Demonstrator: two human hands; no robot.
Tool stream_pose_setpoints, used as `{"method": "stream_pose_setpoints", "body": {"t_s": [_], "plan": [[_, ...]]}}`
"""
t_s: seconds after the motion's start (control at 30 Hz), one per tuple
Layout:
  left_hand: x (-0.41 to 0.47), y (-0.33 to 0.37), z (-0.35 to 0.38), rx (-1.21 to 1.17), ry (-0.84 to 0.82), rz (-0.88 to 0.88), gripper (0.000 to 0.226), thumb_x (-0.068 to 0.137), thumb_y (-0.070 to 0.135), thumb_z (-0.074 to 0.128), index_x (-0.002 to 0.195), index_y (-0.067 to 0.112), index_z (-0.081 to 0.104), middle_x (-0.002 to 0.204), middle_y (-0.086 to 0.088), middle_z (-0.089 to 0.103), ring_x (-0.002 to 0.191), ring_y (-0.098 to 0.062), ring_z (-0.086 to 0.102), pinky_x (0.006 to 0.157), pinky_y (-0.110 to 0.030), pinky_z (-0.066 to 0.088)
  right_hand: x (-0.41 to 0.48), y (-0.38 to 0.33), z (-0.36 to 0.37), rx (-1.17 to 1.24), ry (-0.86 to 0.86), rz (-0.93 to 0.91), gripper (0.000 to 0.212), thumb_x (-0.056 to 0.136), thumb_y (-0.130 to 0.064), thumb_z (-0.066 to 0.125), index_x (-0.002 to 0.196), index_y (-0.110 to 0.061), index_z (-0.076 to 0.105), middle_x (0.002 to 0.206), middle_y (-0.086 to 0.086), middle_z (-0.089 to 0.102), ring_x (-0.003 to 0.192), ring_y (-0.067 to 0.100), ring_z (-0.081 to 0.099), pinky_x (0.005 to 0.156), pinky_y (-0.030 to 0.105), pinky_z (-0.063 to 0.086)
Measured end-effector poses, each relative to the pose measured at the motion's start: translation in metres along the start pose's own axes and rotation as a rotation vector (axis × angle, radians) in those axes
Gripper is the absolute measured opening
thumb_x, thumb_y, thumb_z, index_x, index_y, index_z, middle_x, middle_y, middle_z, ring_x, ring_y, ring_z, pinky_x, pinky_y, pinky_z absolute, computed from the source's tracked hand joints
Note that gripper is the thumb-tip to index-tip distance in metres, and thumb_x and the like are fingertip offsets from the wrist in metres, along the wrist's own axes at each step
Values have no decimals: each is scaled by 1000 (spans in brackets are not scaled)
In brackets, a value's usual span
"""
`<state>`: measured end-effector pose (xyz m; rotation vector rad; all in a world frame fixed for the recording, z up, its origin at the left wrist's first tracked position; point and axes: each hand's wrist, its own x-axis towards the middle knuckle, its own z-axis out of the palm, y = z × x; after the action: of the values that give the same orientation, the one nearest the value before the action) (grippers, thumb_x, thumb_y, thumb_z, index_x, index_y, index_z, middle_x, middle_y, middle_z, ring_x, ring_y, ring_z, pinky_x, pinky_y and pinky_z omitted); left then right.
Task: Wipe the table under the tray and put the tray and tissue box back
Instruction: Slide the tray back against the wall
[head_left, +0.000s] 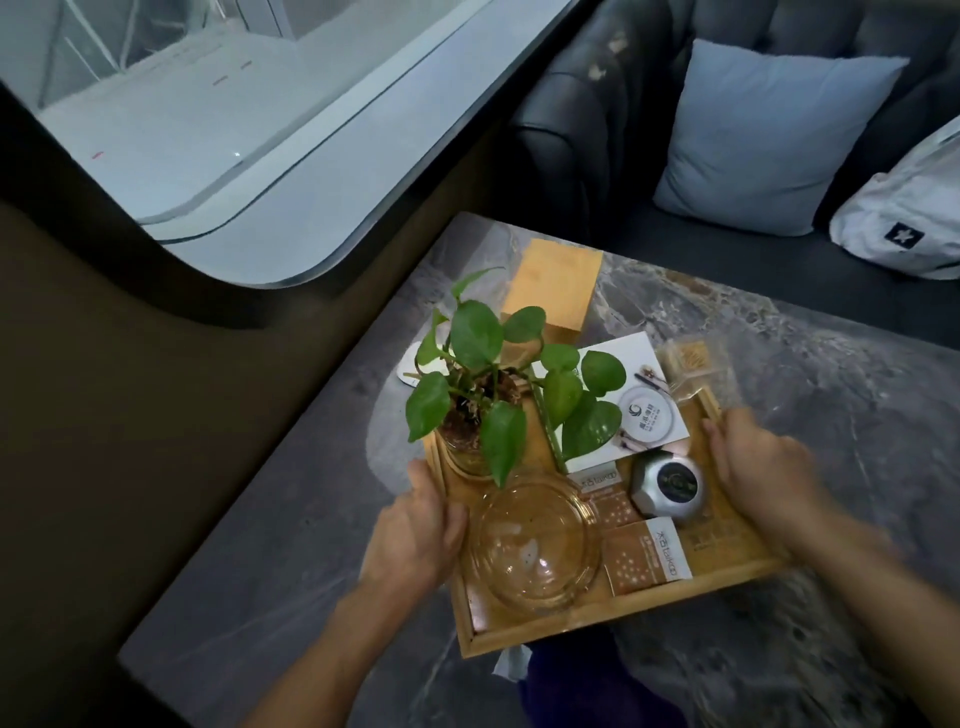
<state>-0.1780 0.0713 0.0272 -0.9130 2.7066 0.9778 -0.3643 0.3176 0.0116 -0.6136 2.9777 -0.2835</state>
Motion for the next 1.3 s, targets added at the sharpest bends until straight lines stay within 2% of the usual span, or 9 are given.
{"method": "stream_pose_setpoints", "body": {"t_s": [0.2,0.33,0.43,0.5,0.73,0.83,1.07,1.23,1.3], "plan": [[-42,-45,-14,-49,96,-79,20,92,23,45,91,15,27,73,-22,68,66,-44,65,67,-51,53,-6,-48,5,-54,20,-152,27,95,-27,34,89,-4,48,76,22,66,64,35,59,60,41,44],[-77,-68,-22,-81,188,-197,20,91,20,47,98,8,32,86,-23,67,79,-45,64,64,-43,46,-6,-86,18,-93,-28,-286,30,96,-31,29,91,-5,44,75,20,66,67,39,62,64,45,49],[-100,-83,-22,-115,238,-321,23,91,21,48,100,6,34,91,-24,67,85,-46,64,69,-43,47,-2,-118,28,-117,-54,-386,32,95,-30,30,94,-3,46,81,24,67,73,43,63,65,49,49],[-113,-93,-19,-142,263,-421,28,91,22,47,107,2,35,93,-24,68,87,-45,64,74,-45,49,1,-141,32,-150,-75,-459,32,97,-28,31,99,0,48,88,25,68,80,45,63,69,48,47],[-149,-110,-2,-337,339,-679,24,90,22,44,104,7,32,91,-24,69,83,-43,66,74,-47,53,14,-209,46,-276,-146,-729,33,99,-30,25,104,-3,45,95,22,68,85,40,64,71,41,46],[-152,-120,1,-415,373,-723,19,89,25,45,94,12,32,87,-21,68,79,-42,66,72,-50,55,18,-230,56,-310,-187,-784,34,99,-31,24,104,-4,44,98,21,67,88,40,62,71,40,43],[-147,-141,8,-471,372,-756,21,88,27,47,99,18,31,74,-7,62,67,-36,67,62,-52,58,21,-244,72,-298,-245,-807,33,99,-31,24,100,-5,43,93,20,69,83,37,64,64,36,37],[-141,-140,11,-423,388,-743,25,90,21,46,109,8,36,93,-19,68,85,-41,65,72,-42,52,23,-236,82,-290,-262,-739,33,98,-34,25,99,-6,43,89,20,69,80,38,64,63,38,41],[-145,-137,8,-468,407,-723,19,93,24,43,106,13,35,94,-16,67,90,-39,65,75,-41,49,23,-233,84,-255,-261,-727,33,97,-36,28,99,-7,42,86,18,69,78,38,64,63,38,42]]}}
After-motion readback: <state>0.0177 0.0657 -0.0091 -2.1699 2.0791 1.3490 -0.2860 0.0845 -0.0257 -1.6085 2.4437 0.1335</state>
